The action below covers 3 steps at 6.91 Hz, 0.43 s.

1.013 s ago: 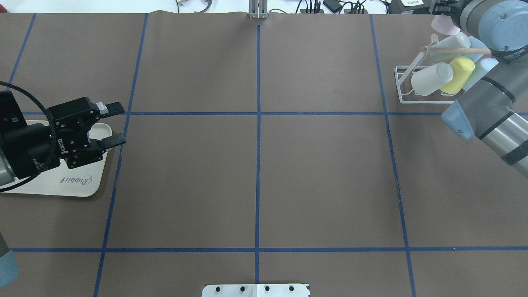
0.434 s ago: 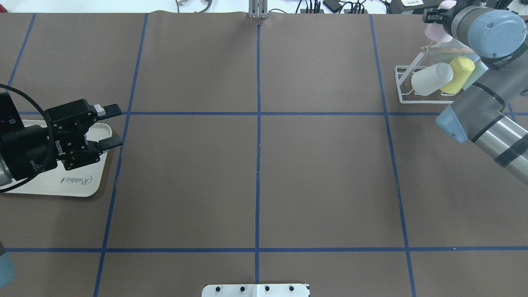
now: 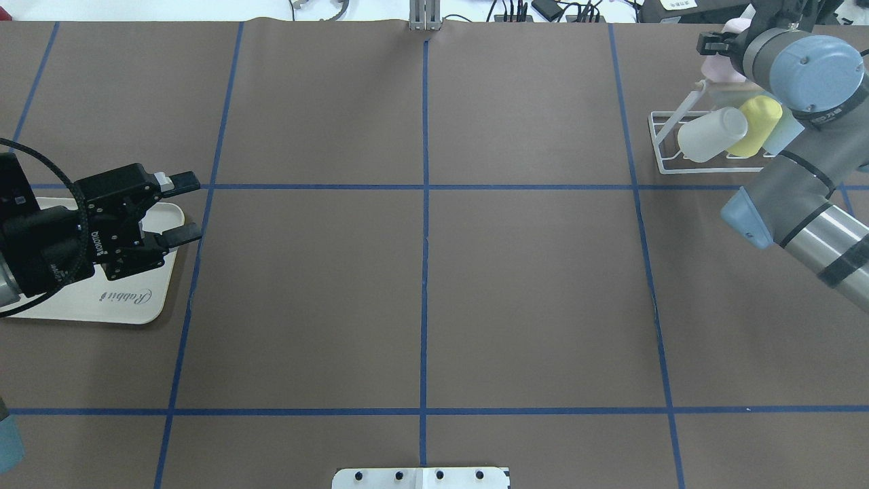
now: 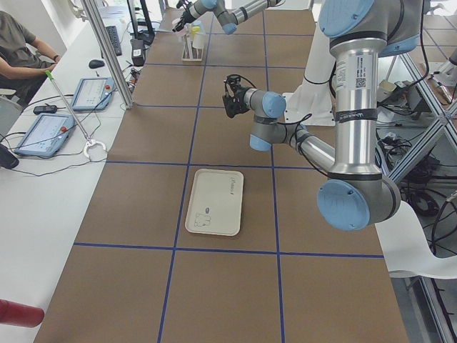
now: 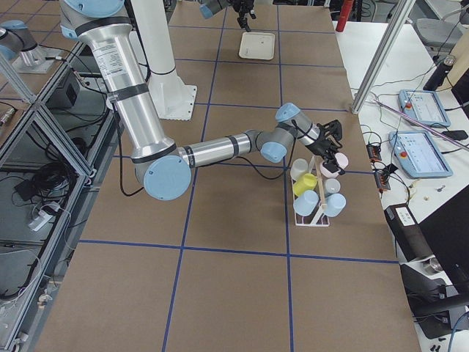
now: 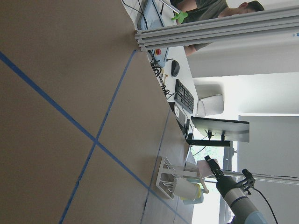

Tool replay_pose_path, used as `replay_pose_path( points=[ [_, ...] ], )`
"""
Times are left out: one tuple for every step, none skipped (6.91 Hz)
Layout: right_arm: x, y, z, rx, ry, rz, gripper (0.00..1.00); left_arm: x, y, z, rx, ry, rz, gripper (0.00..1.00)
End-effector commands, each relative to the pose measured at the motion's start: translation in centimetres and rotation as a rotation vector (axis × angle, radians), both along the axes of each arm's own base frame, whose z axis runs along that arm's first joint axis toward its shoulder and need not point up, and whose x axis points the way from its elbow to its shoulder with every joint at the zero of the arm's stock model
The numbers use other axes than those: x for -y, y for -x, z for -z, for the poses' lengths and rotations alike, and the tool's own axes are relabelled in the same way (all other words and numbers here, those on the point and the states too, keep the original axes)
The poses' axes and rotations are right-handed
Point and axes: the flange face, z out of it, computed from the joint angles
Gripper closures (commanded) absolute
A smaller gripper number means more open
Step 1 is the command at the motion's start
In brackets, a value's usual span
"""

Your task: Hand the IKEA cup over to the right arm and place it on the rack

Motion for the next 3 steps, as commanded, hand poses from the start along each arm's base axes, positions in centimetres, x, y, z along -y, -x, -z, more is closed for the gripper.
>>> replay_pose_path(
  points=[
    [-0.52, 1.54, -0.13, -0.013, -0.011, 0.002, 1.0, 0.01, -0.01, -0.03, 0.001, 0.0, 0.0, 0.0],
    [-0.63, 1.73, -0.31, -0.015, -0.009, 0.005, 1.0, 0.01, -0.01, -0.03, 0.001, 0.0, 0.0, 0.0],
    [-0.63, 1.73, -0.31, -0.015, -0.009, 0.005, 1.0, 0.0, -0.02, -0.03, 0.001, 0.0, -0.001, 0.0]
  ],
)
